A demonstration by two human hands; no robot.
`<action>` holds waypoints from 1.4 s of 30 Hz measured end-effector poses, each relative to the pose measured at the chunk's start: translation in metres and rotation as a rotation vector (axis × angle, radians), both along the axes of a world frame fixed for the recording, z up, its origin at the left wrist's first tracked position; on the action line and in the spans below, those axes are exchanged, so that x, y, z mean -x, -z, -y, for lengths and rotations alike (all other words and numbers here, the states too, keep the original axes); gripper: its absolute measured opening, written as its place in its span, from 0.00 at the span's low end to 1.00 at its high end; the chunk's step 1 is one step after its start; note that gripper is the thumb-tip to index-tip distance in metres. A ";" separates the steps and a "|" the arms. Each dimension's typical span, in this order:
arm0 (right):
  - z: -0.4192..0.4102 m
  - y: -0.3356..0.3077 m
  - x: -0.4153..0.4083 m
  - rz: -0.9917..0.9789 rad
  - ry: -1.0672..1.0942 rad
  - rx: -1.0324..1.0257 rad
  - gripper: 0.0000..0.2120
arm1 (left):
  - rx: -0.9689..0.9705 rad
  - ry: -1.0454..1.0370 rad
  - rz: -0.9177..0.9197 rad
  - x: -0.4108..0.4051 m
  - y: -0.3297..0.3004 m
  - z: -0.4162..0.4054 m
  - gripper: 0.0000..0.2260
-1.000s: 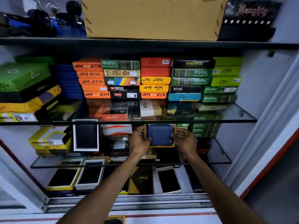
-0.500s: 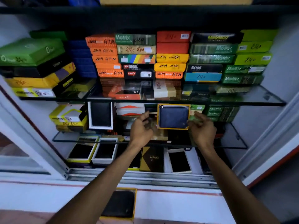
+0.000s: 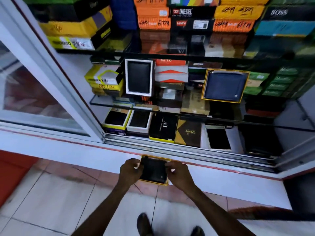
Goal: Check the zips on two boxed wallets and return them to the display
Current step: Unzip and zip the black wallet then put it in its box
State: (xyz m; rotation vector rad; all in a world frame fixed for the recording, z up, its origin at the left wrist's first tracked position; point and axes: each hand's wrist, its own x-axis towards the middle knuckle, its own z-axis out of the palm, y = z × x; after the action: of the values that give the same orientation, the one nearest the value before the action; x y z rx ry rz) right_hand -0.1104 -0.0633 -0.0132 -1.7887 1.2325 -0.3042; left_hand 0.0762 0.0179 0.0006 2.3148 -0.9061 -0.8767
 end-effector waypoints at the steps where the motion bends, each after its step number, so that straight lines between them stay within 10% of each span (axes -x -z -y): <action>1: -0.002 0.000 -0.007 -0.062 -0.016 -0.005 0.09 | -0.036 -0.010 -0.040 0.000 0.005 -0.002 0.15; 13: 0.005 0.007 -0.053 -0.226 0.188 -0.293 0.39 | -0.054 -0.126 -0.312 -0.014 0.023 -0.001 0.18; 28: 0.013 -0.030 -0.014 0.358 0.296 -0.352 0.16 | 0.154 0.092 -0.270 -0.022 -0.030 0.024 0.18; 35: 0.043 -0.123 0.018 0.281 -0.089 0.154 0.05 | 0.337 0.345 -0.389 -0.020 -0.118 0.046 0.03; 42: 0.082 -0.183 0.005 0.080 -0.544 0.567 0.16 | 0.352 0.558 -0.233 -0.008 -0.168 0.063 0.08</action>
State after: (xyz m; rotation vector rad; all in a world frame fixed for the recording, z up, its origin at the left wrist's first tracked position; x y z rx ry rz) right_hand -0.1154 -0.1454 0.1700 -2.4843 0.5842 -0.4285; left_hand 0.0838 -0.0451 0.1682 1.6411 -1.4949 -1.0725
